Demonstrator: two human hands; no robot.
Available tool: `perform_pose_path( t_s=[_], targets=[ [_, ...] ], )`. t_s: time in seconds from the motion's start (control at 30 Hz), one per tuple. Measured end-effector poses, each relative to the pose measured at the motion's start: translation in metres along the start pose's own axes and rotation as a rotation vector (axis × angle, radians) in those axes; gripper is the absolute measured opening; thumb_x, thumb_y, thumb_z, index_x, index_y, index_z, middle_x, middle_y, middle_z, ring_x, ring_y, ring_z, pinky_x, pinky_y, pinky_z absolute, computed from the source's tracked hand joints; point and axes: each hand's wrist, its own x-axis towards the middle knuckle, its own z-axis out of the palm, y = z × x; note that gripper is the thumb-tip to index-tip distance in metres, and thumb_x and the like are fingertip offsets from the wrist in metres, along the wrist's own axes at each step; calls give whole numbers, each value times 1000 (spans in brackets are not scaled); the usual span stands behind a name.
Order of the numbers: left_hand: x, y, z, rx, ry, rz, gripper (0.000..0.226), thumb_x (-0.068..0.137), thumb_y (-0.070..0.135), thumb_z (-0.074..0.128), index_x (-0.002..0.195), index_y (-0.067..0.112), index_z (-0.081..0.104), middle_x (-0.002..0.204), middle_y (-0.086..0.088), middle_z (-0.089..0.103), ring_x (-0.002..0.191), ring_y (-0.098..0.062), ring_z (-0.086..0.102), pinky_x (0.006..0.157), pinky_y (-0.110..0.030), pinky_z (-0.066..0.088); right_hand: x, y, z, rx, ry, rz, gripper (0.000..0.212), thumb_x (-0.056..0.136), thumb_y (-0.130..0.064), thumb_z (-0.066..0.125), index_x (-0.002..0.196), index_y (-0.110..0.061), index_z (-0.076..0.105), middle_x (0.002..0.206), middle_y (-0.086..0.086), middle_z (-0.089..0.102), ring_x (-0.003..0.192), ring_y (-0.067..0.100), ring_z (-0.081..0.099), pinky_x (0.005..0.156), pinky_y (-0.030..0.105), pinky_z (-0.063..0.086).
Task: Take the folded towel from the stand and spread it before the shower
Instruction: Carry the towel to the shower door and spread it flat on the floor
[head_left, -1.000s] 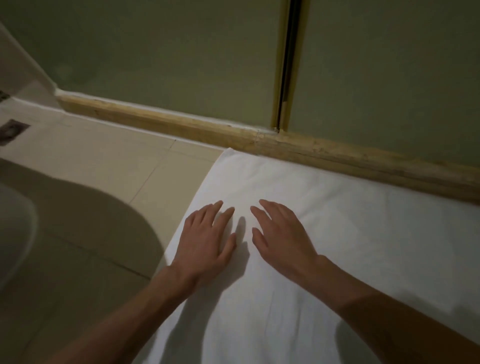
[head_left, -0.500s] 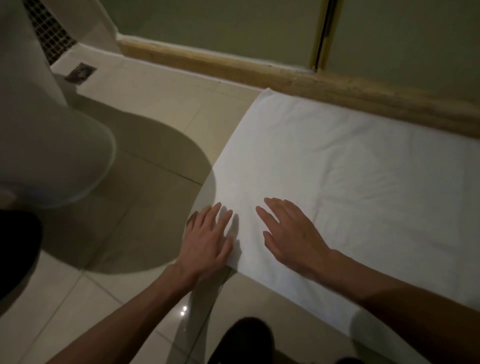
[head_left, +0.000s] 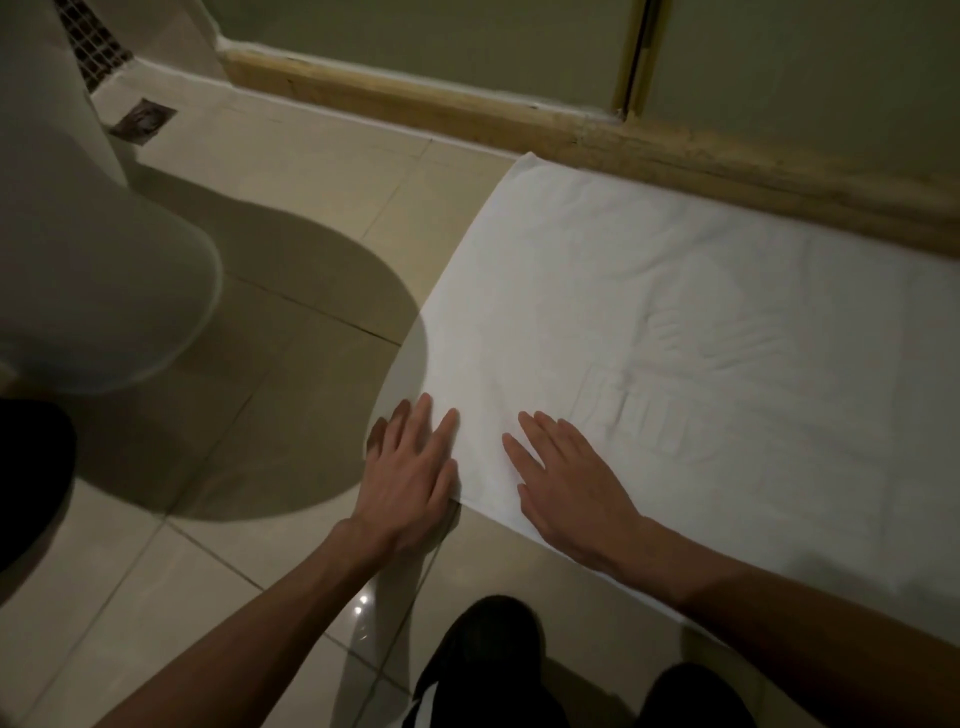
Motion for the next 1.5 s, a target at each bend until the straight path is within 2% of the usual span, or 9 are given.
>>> perform_pose_path(
  t_s=[0.33,0.47,0.6,0.7,0.83,0.9,1.13,1.33,1.5],
  targets=[
    [-4,-8,4,11,-28,1,58,95,51,9,147,38,-15,159,-1,-17,143,-17,-25,117,-44,-12,0,-4,13,-22,1,-24,54,93,-34,47,139,-6,42,147,25,34,137,40,31,111,52,26],
    [-3,-7,2,-3,-39,3,58,95,52,8,147,37,-14,159,-3,-16,143,-20,-25,117,-46,-12,1,-4,13,-21,-11,-16,55,92,-36,47,138,-7,44,147,24,35,137,39,32,111,52,26],
    [4,-2,0,4,-32,18,64,93,58,2,150,32,-8,159,-5,-15,144,-23,-21,115,-46,-15,1,-4,8,-15,-14,4,57,94,-43,35,138,-8,44,147,22,36,136,38,33,111,52,26],
    [14,5,1,-25,-18,58,65,92,61,2,150,33,-11,158,-4,-16,144,-22,-22,115,-45,-17,1,-5,2,2,-48,36,62,95,-48,24,144,-11,35,152,21,28,140,37,25,113,53,23],
    [19,7,6,51,-23,48,64,93,60,1,148,34,-18,157,-4,-24,142,-21,-28,115,-49,-17,-1,-3,2,3,-103,30,65,96,-52,15,151,-16,9,157,17,-1,145,35,-3,117,52,3],
    [17,4,7,62,-14,53,63,94,59,2,149,33,-17,157,-3,-23,143,-21,-26,115,-50,-14,-1,-4,1,3,-125,26,67,96,-53,13,151,-16,3,157,17,-9,144,35,-10,116,52,-1],
    [17,6,5,74,-48,40,66,90,62,-5,147,32,-22,156,-5,-28,142,-22,-28,114,-50,-16,-2,-3,-3,36,-146,17,67,97,-53,12,151,-16,2,157,16,-10,144,33,-12,116,52,-2],
    [36,36,-6,2,-19,146,69,90,64,0,149,32,-15,156,-5,-26,142,-22,-28,114,-48,-18,-6,15,-13,23,-69,140,64,97,-46,6,148,-11,21,156,18,13,145,34,8,116,52,13],
    [60,59,-7,4,-24,213,69,90,64,-1,150,32,-11,157,-5,-22,142,-25,-27,114,-49,-17,-9,46,-12,-7,-103,281,63,98,-48,11,151,-14,4,158,18,-4,145,34,-7,117,51,2]
  ],
)
